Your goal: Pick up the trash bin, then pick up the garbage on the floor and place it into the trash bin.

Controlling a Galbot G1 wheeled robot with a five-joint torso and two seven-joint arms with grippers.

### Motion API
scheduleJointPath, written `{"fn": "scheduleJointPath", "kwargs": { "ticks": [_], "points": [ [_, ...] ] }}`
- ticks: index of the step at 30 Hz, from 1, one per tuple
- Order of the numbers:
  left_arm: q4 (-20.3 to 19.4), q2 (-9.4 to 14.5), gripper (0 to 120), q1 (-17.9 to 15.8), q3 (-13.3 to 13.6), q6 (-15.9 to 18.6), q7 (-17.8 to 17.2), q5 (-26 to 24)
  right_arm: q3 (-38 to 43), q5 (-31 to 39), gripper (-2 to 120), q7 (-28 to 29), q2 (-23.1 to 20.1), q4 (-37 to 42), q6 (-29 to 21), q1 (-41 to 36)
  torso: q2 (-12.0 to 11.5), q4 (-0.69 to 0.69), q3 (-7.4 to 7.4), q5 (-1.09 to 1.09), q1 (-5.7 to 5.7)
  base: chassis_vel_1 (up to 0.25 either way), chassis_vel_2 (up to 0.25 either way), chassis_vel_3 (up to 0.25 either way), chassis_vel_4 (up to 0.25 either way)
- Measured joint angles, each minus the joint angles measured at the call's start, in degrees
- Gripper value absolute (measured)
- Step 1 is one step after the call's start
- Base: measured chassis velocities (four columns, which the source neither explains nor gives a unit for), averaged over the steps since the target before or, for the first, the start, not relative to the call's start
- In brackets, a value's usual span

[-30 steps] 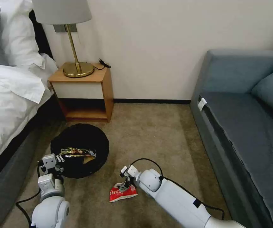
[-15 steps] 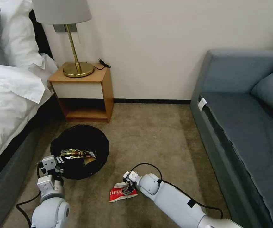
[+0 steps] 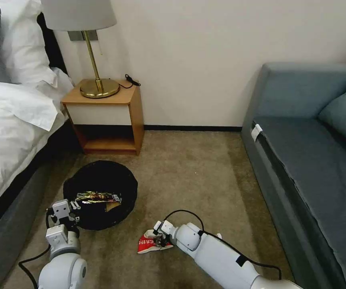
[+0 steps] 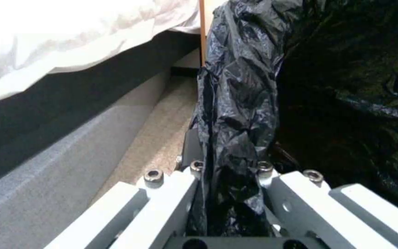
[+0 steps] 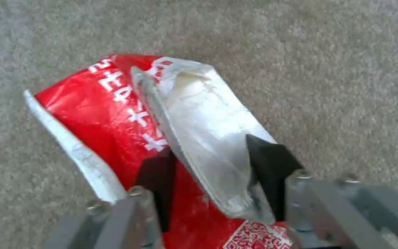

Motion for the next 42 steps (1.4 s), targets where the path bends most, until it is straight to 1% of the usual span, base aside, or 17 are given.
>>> {"fn": "scheduleJointPath", "kwargs": {
  "ticks": [3,4,6,8,9,10,19,26,29,30,32,34,35,37,38,40,42],
  "points": [
    [-0.2,0.1,1,0.2,-0.2,-0.1,0.1,0.0,0.2,0.0,23,0.1,-0.5,0.8,0.2,-0.2,0.0,-0.01,0.00,-0.01,0.00,0.000,0.000,0.000,0.000],
    [-0.2,0.1,1,0.2,-0.2,-0.1,0.1,0.0,0.2,0.0,23,0.1,-0.5,0.8,0.2,-0.2,0.0,-0.01,0.00,-0.01,0.00,0.000,0.000,0.000,0.000],
    [-0.3,0.1,1,0.3,-0.2,-0.1,0.1,0.1,0.6,0.0,16,0.1,-0.6,1.3,0.3,-0.3,0.0,-0.01,0.00,0.00,0.00,0.000,0.000,0.000,0.000],
    [-0.5,0.1,1,0.5,-0.2,-0.1,0.2,0.1,1.2,0.1,4,0.2,-0.6,1.9,0.7,-0.5,0.0,-0.01,0.00,-0.01,0.00,0.000,0.000,0.000,0.000],
    [-0.5,0.1,1,0.5,-0.2,-0.1,0.2,0.1,1.2,0.1,4,0.2,-0.6,1.9,0.7,-0.5,0.0,-0.01,0.00,-0.01,0.00,0.000,0.000,0.000,0.000],
    [-0.5,0.2,1,0.6,-0.2,-0.1,0.3,0.2,1.4,0.1,0,0.2,-0.6,2.1,0.8,-0.6,0.0,-0.01,0.00,-0.01,0.00,0.000,0.000,0.000,0.000],
    [-1.1,0.6,1,1.5,-0.7,-0.2,0.6,0.3,3.3,0.5,0,0.3,-0.7,3.1,1.3,-1.2,0.0,0.00,0.00,0.00,0.00,0.000,0.000,0.000,0.000],
    [-1.2,0.5,1,2.3,-0.9,-1.0,0.7,0.5,8.2,3.9,0,1.9,-0.5,5.6,1.5,-1.5,0.0,0.00,0.00,-0.01,0.00,0.000,0.000,0.000,0.000],
    [-1.1,0.5,1,2.6,-0.9,-1.4,0.7,0.5,11.8,5.5,0,4.3,0.4,5.5,2.8,-1.0,0.0,0.00,0.00,-0.01,0.00,0.000,0.000,0.000,0.000],
    [-1.1,0.5,1,2.6,-0.9,-1.4,0.7,0.5,11.8,5.5,0,4.3,0.4,5.5,2.8,-1.0,0.0,0.00,0.00,-0.01,0.00,0.000,0.000,0.000,0.000],
    [-1.1,0.5,1,2.8,-0.9,-1.5,0.7,0.6,13.5,6.9,0,6.0,0.7,4.9,4.6,-0.5,0.0,0.00,0.00,0.00,0.00,0.000,0.000,0.000,0.000],
    [-1.1,0.5,1,2.8,-0.9,-1.6,0.7,0.7,14.8,9.9,0,7.2,0.9,4.4,8.3,0.0,0.0,-0.01,0.00,0.00,0.00,0.000,0.000,0.000,0.000],
    [-1.1,0.5,1,2.8,-0.9,-1.6,0.7,0.7,14.8,9.9,0,7.2,0.9,4.4,8.3,0.0,0.0,-0.01,0.00,0.00,0.00,0.000,0.000,0.000,0.000],
    [-1.0,0.5,1,2.8,-0.6,-1.6,0.7,1.0,15.8,13.5,0,7.7,0.9,4.9,11.1,0.3,0.0,-0.01,0.00,-0.01,0.00,0.000,0.000,0.000,0.000],
    [-1.0,0.5,1,2.8,-0.6,-1.6,0.7,1.0,15.8,13.5,0,7.7,0.9,4.9,11.1,0.3,0.0,-0.01,0.00,-0.01,0.00,0.000,0.000,0.000,0.000],
    [-0.9,0.3,1,2.7,-0.5,-1.6,0.7,1.2,16.1,15.8,0,8.0,0.9,5.6,13.0,0.5,0.0,0.00,0.00,-0.01,0.00,0.000,0.000,0.000,0.000],
    [-0.9,0.2,1,2.4,-0.1,-1.6,0.7,1.6,16.3,20.5,0,8.3,1.1,6.4,16.6,0.7,0.0,-0.01,0.00,-0.01,0.00,0.000,0.000,0.000,0.000]
  ]
}}
